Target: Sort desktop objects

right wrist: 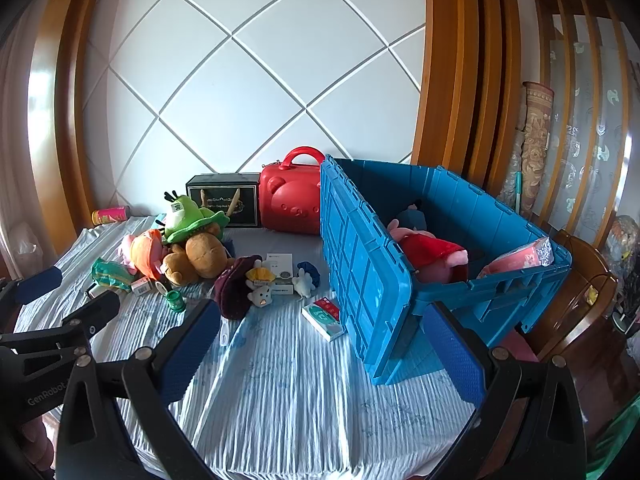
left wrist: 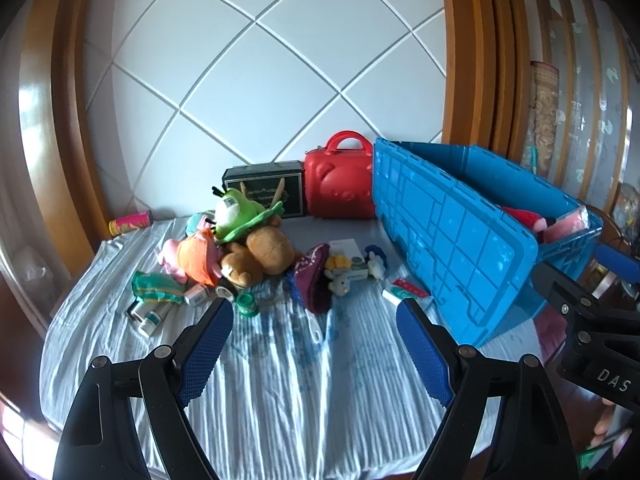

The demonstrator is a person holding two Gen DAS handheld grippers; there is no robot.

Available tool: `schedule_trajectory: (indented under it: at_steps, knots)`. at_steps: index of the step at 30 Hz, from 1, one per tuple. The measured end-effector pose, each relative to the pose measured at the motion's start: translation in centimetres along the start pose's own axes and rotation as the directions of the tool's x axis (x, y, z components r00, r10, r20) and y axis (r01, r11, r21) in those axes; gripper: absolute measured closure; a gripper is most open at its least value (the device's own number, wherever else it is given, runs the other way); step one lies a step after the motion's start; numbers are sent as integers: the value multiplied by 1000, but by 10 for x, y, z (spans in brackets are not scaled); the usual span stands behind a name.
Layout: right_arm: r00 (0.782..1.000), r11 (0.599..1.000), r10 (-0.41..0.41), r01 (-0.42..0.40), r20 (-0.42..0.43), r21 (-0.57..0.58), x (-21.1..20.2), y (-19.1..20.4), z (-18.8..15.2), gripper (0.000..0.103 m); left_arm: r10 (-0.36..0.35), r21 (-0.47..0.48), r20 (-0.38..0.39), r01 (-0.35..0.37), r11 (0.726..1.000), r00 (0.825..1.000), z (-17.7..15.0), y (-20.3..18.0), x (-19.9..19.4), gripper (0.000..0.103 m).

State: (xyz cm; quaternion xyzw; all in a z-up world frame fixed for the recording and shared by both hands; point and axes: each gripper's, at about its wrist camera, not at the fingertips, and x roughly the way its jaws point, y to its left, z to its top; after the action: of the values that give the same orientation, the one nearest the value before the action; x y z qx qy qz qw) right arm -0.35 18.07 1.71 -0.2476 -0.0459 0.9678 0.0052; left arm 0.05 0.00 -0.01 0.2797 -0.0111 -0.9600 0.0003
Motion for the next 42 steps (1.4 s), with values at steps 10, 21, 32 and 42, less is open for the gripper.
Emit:
schedule_trajectory:
  at_steps: [10,21,32,42]
  knots:
    - [1000,1000,-6,6,0,-4,-1,3,2,0,-13,-4,25,13,1000,1000,-1,1,-2,19]
    - [1000,1000,0,0,-12,-10,5,6,4,0,-1,-10,11,1,1000,1000,0,5,5,19]
    - [1000,1000,0,0,-17,-19,10,10,5,0,2,-15,8,-2,1000,1000,-1,8,11,19]
    - [1000,1000,-4,3,-17,-21,11,9,6,0,2,-16,7,-2,1000,1000,0,8,11,19]
